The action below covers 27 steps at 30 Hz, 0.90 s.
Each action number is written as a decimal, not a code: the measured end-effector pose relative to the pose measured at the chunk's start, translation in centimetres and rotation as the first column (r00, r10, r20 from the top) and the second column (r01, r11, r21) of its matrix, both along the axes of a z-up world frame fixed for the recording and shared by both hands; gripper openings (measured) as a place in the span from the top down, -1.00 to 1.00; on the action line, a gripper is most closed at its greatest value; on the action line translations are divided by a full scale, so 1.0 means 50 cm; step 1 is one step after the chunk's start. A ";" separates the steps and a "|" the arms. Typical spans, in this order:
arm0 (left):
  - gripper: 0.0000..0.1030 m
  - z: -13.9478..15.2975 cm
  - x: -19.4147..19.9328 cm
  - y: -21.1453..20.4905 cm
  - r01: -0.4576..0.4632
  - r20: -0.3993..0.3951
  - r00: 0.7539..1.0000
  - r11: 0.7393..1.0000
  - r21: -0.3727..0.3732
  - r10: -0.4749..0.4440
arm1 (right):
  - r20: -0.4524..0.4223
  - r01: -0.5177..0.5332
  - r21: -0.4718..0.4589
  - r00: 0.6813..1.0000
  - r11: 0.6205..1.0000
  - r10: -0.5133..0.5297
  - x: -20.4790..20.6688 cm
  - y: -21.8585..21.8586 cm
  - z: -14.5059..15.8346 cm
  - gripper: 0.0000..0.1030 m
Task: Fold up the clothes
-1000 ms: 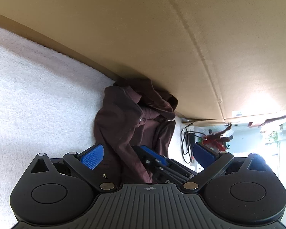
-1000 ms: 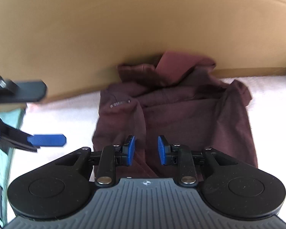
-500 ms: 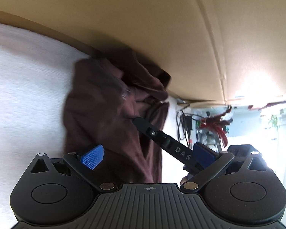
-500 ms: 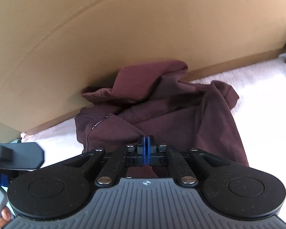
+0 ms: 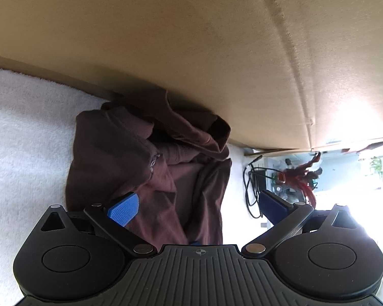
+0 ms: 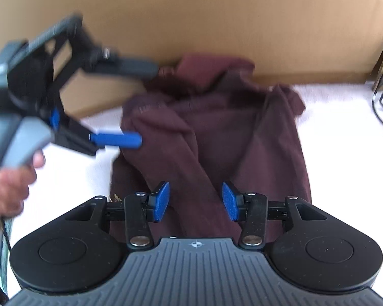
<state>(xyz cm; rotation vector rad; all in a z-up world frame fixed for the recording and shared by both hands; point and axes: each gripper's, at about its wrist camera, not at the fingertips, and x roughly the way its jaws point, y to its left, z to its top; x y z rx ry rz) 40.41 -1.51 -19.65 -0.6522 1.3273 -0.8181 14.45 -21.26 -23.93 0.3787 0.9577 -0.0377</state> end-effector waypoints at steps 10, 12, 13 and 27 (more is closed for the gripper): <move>-1.00 0.024 0.007 0.021 -0.037 0.028 0.999 0.998 -0.047 0.039 | 0.078 0.120 0.034 0.989 0.992 -0.122 -0.034 -0.050 0.024 0.97; -1.00 0.017 0.005 0.025 -0.037 0.011 0.999 0.998 -0.050 0.038 | 0.046 0.162 0.051 0.985 0.986 -0.164 -0.032 -0.068 0.007 0.97; -1.00 0.012 0.004 0.024 -0.032 0.000 0.999 0.998 -0.050 0.032 | 0.035 0.170 0.063 0.984 0.983 -0.172 -0.031 -0.072 0.001 0.96; -1.00 -0.049 0.025 -0.019 -0.042 -0.033 0.999 0.998 0.046 0.043 | 0.038 0.068 0.018 0.997 0.998 -0.069 -0.139 -0.088 0.097 0.08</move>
